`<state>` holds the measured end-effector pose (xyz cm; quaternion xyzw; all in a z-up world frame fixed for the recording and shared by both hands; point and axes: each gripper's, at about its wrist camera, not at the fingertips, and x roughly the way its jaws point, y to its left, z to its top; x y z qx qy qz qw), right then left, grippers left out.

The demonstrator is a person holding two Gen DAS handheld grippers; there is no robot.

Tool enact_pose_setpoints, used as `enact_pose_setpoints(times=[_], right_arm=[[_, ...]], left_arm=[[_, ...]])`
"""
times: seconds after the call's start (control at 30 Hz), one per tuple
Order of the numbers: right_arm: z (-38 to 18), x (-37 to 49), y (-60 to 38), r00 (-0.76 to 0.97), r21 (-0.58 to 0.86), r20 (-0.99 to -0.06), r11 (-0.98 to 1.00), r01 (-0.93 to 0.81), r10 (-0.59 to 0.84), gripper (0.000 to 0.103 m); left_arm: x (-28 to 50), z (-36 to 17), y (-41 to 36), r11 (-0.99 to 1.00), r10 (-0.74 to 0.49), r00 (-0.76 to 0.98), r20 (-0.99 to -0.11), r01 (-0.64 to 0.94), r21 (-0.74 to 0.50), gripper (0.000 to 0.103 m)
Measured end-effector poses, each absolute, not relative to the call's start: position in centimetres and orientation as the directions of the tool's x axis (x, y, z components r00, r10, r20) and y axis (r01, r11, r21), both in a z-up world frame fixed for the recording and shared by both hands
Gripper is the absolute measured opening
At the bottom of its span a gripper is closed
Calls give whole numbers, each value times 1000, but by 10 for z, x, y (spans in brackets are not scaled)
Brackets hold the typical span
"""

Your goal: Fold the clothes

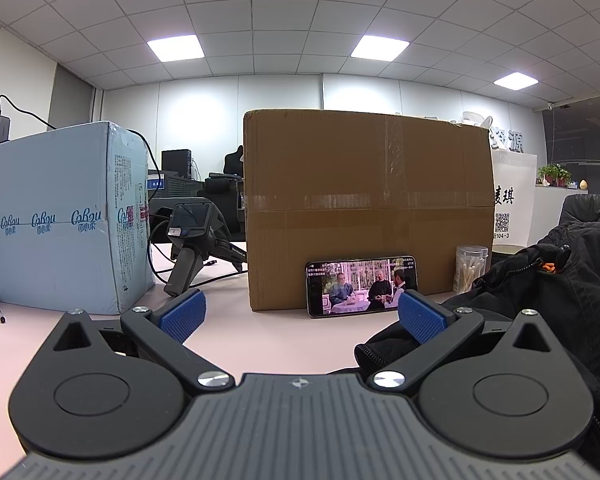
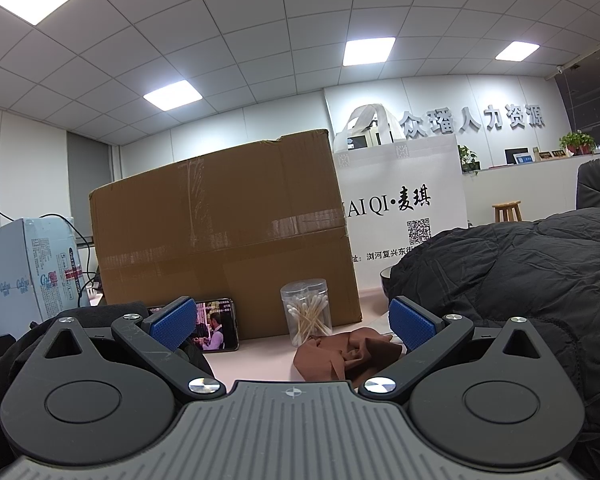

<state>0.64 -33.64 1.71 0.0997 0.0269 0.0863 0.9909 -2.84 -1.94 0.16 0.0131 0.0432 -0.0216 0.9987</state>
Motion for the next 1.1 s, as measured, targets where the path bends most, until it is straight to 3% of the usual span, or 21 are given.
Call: enact_pose_setpoints(times=[1.1], right_arm=[[17,8,-337,983,203,-38,965,-167,178,103]], left_arm=[[-29,1,-18,998,-49,995,-86,52,26,103]])
